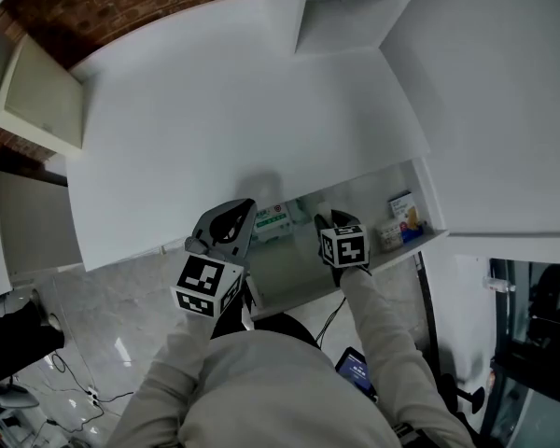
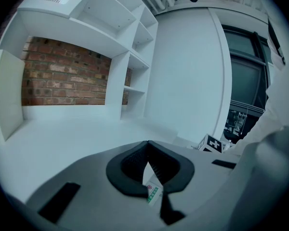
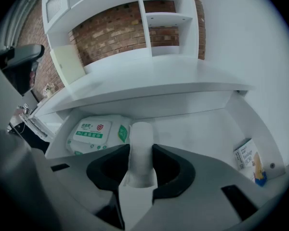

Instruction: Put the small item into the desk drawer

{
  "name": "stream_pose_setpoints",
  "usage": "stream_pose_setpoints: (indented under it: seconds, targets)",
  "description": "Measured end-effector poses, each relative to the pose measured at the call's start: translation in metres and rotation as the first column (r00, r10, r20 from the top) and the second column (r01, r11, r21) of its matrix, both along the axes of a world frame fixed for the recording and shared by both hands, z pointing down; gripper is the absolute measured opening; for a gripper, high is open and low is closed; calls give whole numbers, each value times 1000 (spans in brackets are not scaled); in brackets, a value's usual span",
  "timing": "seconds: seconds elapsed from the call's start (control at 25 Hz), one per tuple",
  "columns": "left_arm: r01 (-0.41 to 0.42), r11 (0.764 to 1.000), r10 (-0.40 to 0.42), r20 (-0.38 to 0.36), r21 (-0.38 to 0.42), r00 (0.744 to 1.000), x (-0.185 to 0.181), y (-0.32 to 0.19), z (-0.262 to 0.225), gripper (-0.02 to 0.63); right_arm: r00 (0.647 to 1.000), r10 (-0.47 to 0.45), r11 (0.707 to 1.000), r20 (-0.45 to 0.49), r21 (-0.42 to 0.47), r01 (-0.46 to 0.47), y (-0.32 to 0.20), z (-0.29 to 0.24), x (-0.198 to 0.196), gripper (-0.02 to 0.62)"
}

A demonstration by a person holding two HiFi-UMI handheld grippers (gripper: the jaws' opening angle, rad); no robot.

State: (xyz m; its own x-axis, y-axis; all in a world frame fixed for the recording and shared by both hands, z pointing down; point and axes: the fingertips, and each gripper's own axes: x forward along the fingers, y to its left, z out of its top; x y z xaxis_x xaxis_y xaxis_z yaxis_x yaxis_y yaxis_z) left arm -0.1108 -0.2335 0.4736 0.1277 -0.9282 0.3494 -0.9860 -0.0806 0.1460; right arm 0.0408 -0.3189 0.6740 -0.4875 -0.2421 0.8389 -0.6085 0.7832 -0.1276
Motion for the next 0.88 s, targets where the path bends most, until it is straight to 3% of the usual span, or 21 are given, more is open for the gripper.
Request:
stream_pose_setpoints:
  seconds: [0.4, 0.88]
  targets:
    - [21, 1000, -21, 7, -11, 1000, -5, -1, 4, 17, 993, -7, 1000, -117, -29, 3, -1, 33, 13, 163]
    - [21, 999, -20, 6, -26, 1000, -5, -4, 8, 17, 982, -7, 998, -190, -67, -6, 0, 51, 29, 163]
